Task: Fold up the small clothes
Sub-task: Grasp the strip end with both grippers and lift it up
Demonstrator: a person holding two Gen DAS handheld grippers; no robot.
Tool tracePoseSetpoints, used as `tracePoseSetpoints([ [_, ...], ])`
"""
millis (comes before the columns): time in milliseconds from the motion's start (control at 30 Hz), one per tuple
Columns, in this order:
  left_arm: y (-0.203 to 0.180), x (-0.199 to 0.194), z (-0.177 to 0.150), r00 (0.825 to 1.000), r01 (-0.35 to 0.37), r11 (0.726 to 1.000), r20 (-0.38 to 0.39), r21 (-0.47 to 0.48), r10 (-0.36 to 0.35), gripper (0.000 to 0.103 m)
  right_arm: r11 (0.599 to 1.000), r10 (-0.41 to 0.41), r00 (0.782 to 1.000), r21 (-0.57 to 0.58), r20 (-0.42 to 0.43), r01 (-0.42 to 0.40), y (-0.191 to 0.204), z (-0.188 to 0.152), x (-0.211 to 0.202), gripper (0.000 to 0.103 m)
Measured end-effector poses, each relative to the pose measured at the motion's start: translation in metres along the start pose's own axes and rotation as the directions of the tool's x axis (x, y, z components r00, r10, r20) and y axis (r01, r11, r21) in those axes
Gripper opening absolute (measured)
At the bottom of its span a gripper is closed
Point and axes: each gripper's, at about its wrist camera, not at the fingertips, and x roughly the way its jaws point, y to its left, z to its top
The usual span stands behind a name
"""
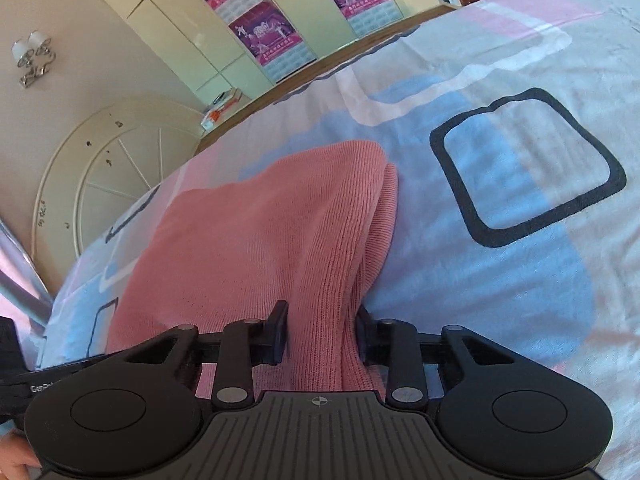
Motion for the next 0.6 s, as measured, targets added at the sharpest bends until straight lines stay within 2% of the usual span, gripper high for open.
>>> tracePoseSetpoints([
  [100, -0.005, 0.002, 0.0, 1.0, -0.02, 1.0, -0.001, 0.021, 0.02, 0.061, 0.999, -0.024, 1.0, -0.021, 0.01, 0.024, 0.007, -0.001, 0.005, 0.036],
  [133, -0.004, 0.002, 0.001, 1.0, -0.022, 1.0, -0.003, 0.016, 0.022, 0.058, 0.999, -0.032, 0.999, -0.032, 0.005, 0.032, 0.01, 0.0, 0.006, 0.036],
  [167, -0.007, 0.0, 0.002, 1.0, -0.027, 0.999, -0.003, 0.018, 0.027, 0.055, 0.999, -0.041, 0.999, -0.034, 0.001, 0.041, 0.013, 0.0, 0.005, 0.035],
  [200, -0.01, -0.004, 0.002, 0.999, -0.036, 0.999, 0.003, 0.032, 0.036, 0.048, 0.998, -0.046, 0.999, -0.033, -0.004, 0.046, 0.016, 0.0, 0.006, 0.028],
  [233, -0.014, -0.007, 0.003, 0.999, -0.046, 0.998, 0.011, 0.053, 0.045, 0.042, 0.999, -0.045, 0.999, -0.032, -0.009, 0.044, 0.017, 0.0, 0.004, 0.026],
  [333, -0.023, -0.014, 0.004, 0.998, -0.068, 0.994, 0.024, 0.086, 0.066, 0.036, 0.999, -0.034, 0.999, -0.021, 0.003, 0.034, 0.023, 0.0, -0.002, 0.024],
  [433, -0.027, -0.023, 0.004, 0.997, -0.074, 0.991, 0.042, 0.111, 0.069, 0.033, 1.0, 0.005, 1.0, 0.01, 0.027, -0.005, 0.03, 0.001, -0.009, 0.023],
  [600, -0.03, -0.038, 0.006, 0.996, -0.059, 0.99, 0.068, 0.126, 0.051, 0.032, 0.999, 0.045, 0.997, -0.009, 0.055, -0.045, 0.053, 0.005, -0.021, 0.021],
])
